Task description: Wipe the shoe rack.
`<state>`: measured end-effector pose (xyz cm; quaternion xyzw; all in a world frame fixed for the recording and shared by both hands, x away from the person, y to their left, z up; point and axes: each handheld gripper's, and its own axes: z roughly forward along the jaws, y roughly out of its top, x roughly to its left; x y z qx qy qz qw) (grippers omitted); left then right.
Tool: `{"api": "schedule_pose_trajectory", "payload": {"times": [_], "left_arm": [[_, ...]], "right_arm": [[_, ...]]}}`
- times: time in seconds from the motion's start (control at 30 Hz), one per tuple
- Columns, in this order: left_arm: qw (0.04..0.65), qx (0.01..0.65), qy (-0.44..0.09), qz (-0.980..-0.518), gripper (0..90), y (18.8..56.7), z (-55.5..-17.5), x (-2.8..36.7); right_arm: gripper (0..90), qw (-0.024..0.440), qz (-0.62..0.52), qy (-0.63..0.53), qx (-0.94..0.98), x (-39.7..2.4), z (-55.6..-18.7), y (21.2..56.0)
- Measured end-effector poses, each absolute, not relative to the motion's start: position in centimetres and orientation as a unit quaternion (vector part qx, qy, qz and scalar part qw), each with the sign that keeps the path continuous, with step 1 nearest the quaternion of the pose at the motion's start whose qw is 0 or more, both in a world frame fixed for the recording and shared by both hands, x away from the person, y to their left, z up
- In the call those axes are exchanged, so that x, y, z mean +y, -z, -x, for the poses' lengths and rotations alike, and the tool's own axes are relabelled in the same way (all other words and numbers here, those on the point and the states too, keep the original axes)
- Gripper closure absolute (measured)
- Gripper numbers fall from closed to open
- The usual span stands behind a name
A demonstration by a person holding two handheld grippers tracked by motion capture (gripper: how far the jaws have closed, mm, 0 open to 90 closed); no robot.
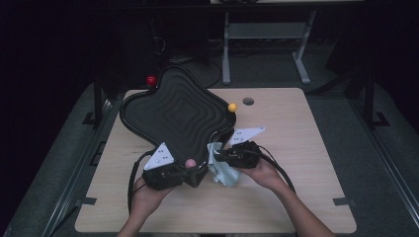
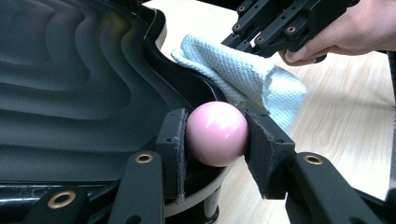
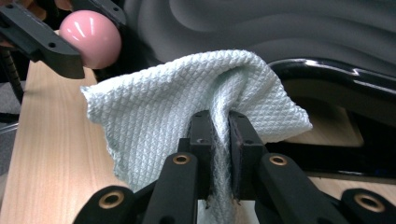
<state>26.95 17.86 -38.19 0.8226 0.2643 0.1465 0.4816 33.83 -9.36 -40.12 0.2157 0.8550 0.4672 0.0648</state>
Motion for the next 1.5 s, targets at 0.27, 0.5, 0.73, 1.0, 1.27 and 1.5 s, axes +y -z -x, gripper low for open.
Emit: {"api": "schedule_pose_trajectory", "payload": {"times": [0.27,0.5,0.73,1.0,1.27,1.5], "left_arm": [[0.481,0.269,-0.147,-0.822,60.3,38.2,-27.1,17.9],[0.481,0.27,-0.144,-0.821,60.3,38.2,-27.1,17.9],[0.483,0.271,-0.149,-0.819,60.2,38.2,-27.1,17.8],[0.484,0.266,-0.145,-0.821,60.5,38.2,-26.9,17.9],[0.485,0.254,-0.129,-0.827,60.5,38.1,-25.8,18.6],[0.49,0.245,-0.126,-0.827,60.5,38.2,-24.6,19.2]], "right_arm": [[81.7,0.058,-0.181,-0.484,0.854,-8.5,-31.6,40.1],[81.7,0.051,-0.188,-0.48,0.855,-8.9,-31.3,40.7],[81.8,0.033,-0.165,-0.479,0.862,-7.8,-30.9,41.1],[82.0,0.063,-0.215,-0.48,0.848,-9.7,-33.4,40.4],[81.9,0.071,-0.221,-0.479,0.847,-9.5,-34.0,40.7],[81.9,0.084,-0.251,-0.48,0.836,-10.7,-35.3,41.1]]}}
